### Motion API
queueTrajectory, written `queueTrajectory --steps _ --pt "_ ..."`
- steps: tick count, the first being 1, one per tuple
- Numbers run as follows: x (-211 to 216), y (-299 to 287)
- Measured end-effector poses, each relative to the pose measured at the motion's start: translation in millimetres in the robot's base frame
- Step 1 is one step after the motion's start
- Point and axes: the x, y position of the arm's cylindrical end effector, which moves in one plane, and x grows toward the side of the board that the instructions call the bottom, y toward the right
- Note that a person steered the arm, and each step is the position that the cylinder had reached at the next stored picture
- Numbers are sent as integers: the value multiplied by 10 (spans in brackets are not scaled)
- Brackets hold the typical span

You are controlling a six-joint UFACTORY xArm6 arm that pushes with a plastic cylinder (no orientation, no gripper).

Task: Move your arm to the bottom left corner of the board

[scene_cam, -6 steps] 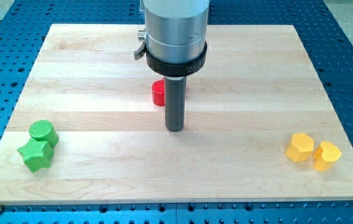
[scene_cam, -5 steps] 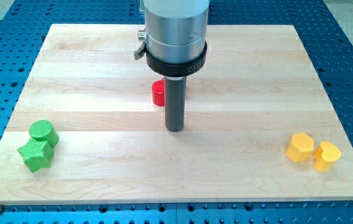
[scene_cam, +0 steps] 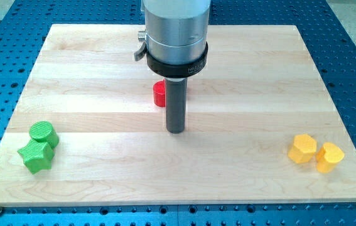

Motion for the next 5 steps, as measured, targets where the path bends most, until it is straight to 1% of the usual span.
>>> queueTrajectory --steps 1,2,3,4,5 --pt "483 -154" --pt "870 -934" --pt "1096 -1435" --pt "1212 -1821" --pt "963 -1956"
